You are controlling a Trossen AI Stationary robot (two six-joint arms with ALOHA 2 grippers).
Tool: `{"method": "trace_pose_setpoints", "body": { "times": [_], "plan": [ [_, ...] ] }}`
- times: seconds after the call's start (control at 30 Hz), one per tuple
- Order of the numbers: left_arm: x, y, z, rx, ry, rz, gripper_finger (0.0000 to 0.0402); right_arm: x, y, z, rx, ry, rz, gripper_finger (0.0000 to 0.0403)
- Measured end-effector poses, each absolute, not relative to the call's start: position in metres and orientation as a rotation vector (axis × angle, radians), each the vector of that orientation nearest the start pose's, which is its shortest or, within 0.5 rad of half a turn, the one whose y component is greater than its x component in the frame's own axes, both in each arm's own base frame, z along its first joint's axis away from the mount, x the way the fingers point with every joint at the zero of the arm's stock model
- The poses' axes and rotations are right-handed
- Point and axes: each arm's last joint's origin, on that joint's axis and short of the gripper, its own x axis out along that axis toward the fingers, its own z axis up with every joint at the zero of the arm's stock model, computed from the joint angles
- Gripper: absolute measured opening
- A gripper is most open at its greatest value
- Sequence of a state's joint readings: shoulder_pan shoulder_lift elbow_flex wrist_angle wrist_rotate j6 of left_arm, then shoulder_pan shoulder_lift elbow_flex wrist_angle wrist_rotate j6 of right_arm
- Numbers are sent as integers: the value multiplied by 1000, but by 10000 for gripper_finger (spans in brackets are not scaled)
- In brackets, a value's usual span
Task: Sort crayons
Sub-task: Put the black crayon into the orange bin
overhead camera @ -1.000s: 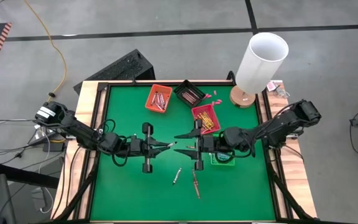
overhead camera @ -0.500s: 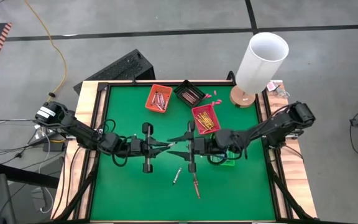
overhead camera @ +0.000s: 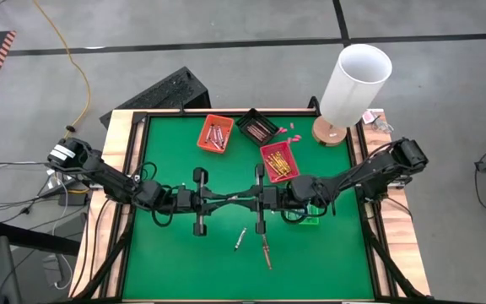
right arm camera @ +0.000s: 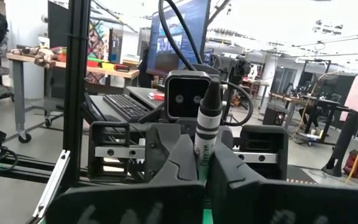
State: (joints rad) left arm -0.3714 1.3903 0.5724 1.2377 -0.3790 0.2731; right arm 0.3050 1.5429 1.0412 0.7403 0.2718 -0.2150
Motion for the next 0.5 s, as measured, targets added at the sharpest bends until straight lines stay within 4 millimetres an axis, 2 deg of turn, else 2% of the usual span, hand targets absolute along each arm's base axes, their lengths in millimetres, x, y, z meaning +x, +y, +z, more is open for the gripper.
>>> {"method": "trace_pose_setpoints", "body": {
  "times": [0.23,0.5],
  "plan": [
    [257,-88,262,102,-361,71,24,336,97,324,-143,-217,-11,3],
    [260,-84,250,126,-213,228,106,335,94,325,-133,-220,-88,1]
  ]
}}
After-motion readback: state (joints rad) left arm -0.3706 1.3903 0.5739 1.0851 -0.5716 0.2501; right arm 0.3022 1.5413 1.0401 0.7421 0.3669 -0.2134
